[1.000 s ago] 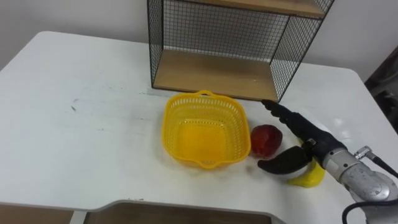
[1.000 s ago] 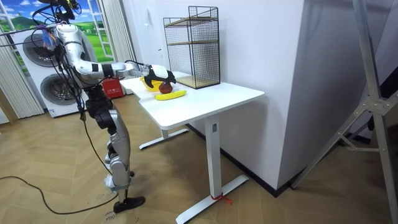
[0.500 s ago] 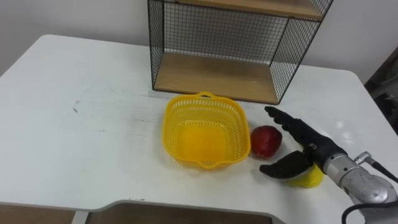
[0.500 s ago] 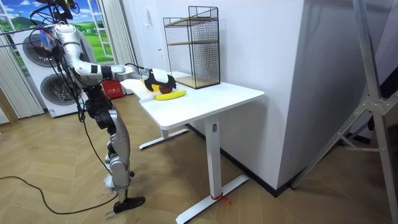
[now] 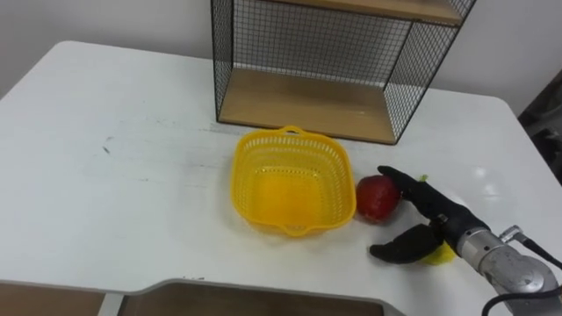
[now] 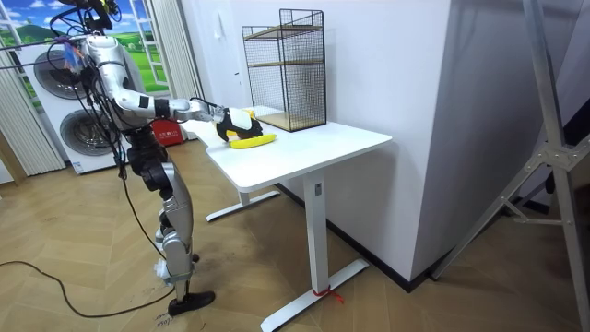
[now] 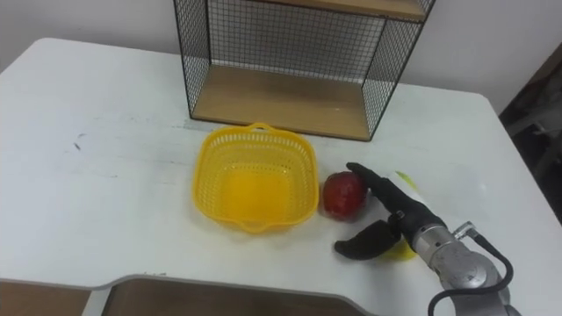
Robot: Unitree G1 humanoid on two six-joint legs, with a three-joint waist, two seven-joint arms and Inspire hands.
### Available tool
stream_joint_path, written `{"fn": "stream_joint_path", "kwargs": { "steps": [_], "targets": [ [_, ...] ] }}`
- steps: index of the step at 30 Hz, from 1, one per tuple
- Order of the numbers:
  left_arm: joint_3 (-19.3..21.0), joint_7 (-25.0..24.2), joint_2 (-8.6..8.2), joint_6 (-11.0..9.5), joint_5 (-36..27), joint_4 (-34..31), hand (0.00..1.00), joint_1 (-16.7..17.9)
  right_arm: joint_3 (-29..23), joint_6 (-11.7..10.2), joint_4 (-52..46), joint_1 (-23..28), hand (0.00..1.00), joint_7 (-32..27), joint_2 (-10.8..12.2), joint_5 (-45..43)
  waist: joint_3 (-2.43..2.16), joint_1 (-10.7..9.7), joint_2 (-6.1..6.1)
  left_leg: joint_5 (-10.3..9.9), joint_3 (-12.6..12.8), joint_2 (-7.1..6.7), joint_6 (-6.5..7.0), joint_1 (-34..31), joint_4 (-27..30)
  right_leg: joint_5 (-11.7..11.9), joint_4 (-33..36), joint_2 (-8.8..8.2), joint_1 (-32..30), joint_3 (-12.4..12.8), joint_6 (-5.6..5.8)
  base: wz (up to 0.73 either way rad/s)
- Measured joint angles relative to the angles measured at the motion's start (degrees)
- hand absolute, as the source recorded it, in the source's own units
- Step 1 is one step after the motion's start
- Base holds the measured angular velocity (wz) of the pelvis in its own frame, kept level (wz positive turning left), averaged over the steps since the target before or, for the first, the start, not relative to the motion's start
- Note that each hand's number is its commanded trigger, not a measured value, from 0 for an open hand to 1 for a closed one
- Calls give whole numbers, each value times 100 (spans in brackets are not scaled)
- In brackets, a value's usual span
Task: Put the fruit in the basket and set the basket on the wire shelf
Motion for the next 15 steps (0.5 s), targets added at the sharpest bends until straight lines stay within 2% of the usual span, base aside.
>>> {"fn": "stream_joint_path", "kwargs": {
  "steps": [4,15],
  "targets": [
    [0,-72,-9,111,0,-8,0,13,0,11,3,0,0,2,9,1,-2,35,7,-1,-15,0,-1,-7,8,0,-8,0,12,-18,0,1],
    [-17,-210,-11,119,5,-10,0,17,3,67,402,-263,0,-145,172,-5,-5,39,60,-2,-88,1,-3,-14,57,5,0,1,66,-71,-8,1]
  ]
}}
